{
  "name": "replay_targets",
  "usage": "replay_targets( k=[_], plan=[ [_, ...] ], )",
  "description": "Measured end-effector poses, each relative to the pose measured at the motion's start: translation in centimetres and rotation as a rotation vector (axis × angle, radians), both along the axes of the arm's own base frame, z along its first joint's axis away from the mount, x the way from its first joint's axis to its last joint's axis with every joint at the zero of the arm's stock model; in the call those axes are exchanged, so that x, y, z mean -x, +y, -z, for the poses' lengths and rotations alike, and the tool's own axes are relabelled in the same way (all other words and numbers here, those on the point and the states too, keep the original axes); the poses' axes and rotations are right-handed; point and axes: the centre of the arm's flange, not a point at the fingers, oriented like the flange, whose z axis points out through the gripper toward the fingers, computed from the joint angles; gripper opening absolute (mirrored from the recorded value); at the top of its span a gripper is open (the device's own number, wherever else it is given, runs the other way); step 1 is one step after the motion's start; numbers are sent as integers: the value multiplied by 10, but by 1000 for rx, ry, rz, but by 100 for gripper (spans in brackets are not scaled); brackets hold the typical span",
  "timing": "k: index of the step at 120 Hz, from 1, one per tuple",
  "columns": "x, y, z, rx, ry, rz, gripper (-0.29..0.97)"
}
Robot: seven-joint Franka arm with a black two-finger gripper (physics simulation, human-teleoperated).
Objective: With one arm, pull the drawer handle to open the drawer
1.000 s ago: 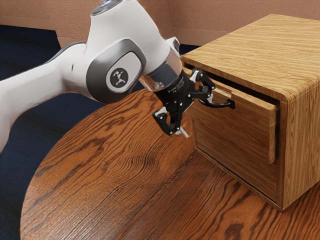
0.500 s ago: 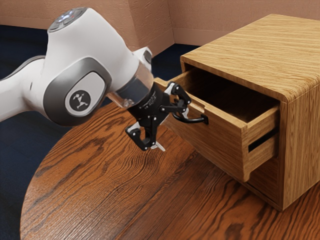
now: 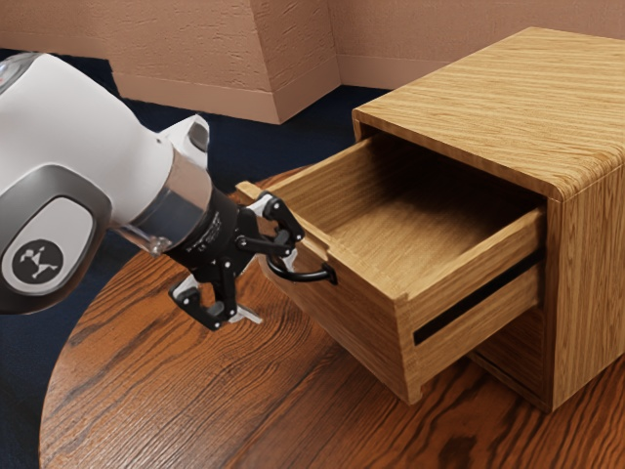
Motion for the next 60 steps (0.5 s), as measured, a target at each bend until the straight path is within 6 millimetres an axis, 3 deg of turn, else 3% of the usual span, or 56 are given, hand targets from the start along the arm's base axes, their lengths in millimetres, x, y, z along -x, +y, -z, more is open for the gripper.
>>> replay_targets(
  k=[20, 37, 41, 45, 51, 60],
  plan=[
    [35, 14, -17, 22, -59, -7, 63],
    [70, 68, -48, 77, -129, -67, 63],
    [73, 74, -67, 75, -144, -71, 63],
    [73, 76, -89, 55, -149, -69, 63],
    [64, 64, -126, -12, -124, -35, 64],
    [34, 37, -133, -102, 12, 18, 65]
  ],
)
